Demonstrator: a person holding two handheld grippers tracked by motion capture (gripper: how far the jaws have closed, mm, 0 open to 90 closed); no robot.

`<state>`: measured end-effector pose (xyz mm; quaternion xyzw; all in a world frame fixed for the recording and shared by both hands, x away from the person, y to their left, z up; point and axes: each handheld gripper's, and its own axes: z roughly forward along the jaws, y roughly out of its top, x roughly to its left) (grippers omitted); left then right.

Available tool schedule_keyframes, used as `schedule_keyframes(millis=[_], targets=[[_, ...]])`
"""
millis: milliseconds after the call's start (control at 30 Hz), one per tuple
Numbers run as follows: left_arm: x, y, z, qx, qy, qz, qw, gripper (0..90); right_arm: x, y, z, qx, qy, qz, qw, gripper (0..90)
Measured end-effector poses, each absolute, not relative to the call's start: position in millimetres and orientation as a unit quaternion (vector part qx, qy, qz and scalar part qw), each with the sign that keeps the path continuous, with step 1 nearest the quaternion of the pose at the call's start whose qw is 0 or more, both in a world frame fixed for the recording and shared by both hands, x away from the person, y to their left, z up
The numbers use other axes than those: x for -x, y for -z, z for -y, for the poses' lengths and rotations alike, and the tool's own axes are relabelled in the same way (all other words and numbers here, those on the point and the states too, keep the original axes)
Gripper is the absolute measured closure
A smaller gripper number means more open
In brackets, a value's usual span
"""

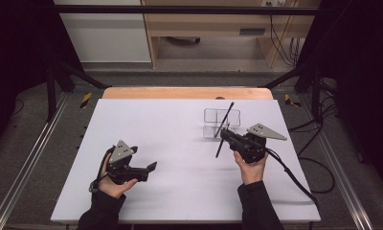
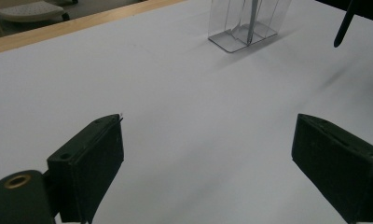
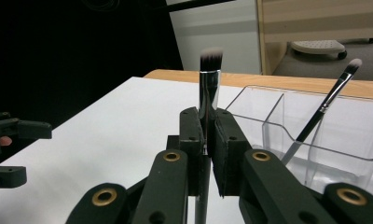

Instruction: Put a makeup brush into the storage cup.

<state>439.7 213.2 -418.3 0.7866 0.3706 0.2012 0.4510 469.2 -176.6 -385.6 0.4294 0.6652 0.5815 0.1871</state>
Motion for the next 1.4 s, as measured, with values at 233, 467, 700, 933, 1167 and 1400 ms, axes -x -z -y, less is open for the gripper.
schedule_keyframes(millis=[233, 467, 700, 933, 1167, 1400], targets=[[-441, 423, -220, -0.788, -0.201, -0.377, 0.443, 8.0, -475, 381, 179, -0.433, -0.578, -0.662, 0.201, 83.7], [-441, 424, -225, -0.786, -0.201, -0.381, 0.444, 8.0, -487, 369, 177, -0.432, -0.569, -0.665, 0.218, 83.7], [-442, 425, -228, -0.786, -0.2, -0.384, 0.441, 8.0, -500, 354, 174, -0.433, -0.559, -0.665, 0.241, 83.6], [-443, 426, -227, -0.788, -0.199, -0.383, 0.44, 8.1, -513, 345, 175, -0.443, -0.546, -0.66, 0.264, 83.7], [-443, 427, -225, -0.791, -0.197, -0.382, 0.436, 8.1, -523, 343, 174, -0.449, -0.538, -0.656, 0.28, 83.6], [-443, 428, -223, -0.796, -0.195, -0.378, 0.431, 8.1, -531, 342, 174, -0.455, -0.537, -0.649, 0.287, 83.7]])
